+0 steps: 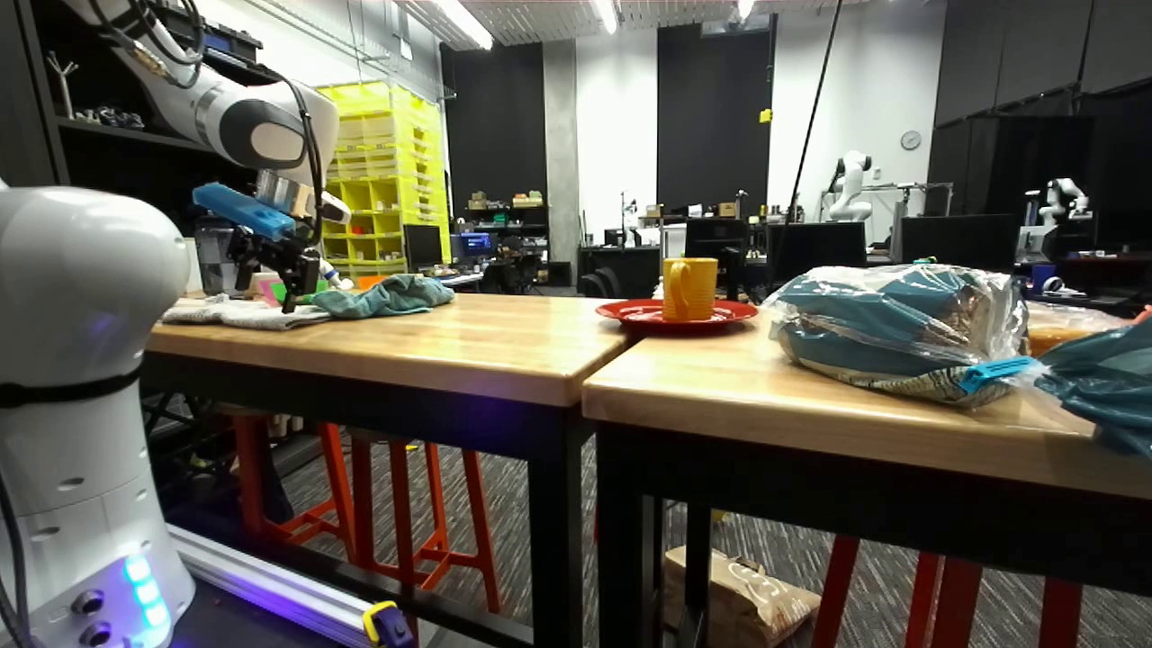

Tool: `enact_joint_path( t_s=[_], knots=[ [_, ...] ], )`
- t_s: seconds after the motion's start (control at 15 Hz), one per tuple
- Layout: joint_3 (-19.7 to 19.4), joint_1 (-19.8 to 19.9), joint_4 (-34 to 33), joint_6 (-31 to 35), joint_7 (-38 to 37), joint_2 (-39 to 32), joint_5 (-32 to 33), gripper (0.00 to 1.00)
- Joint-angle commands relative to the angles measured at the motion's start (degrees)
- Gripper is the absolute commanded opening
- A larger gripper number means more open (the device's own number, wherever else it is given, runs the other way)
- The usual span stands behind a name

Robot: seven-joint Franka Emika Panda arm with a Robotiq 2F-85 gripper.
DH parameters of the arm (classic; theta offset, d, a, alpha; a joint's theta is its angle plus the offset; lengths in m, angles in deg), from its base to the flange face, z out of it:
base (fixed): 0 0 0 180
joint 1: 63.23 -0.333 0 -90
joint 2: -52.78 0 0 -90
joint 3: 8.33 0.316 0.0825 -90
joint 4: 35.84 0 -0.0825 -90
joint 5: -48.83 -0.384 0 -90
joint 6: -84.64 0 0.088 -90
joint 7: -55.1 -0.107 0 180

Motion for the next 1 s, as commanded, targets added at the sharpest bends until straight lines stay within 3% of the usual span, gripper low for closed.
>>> enact_joint_path(
  t_s=[0.0, 0.6, 0.93],
  knots=[
    [0.2, 0.2, -0.1, -0.2, 0.0, 0.0, 0.0, 1.0],
    [-0.8, 3.1, 0.0, 2.3, -0.8, -0.6, 1.1, 1.0],
    [-1.4, 2.3, 0.5, 4.8, 0.9, -3.3, -1.4, 1.0]
  ],
)
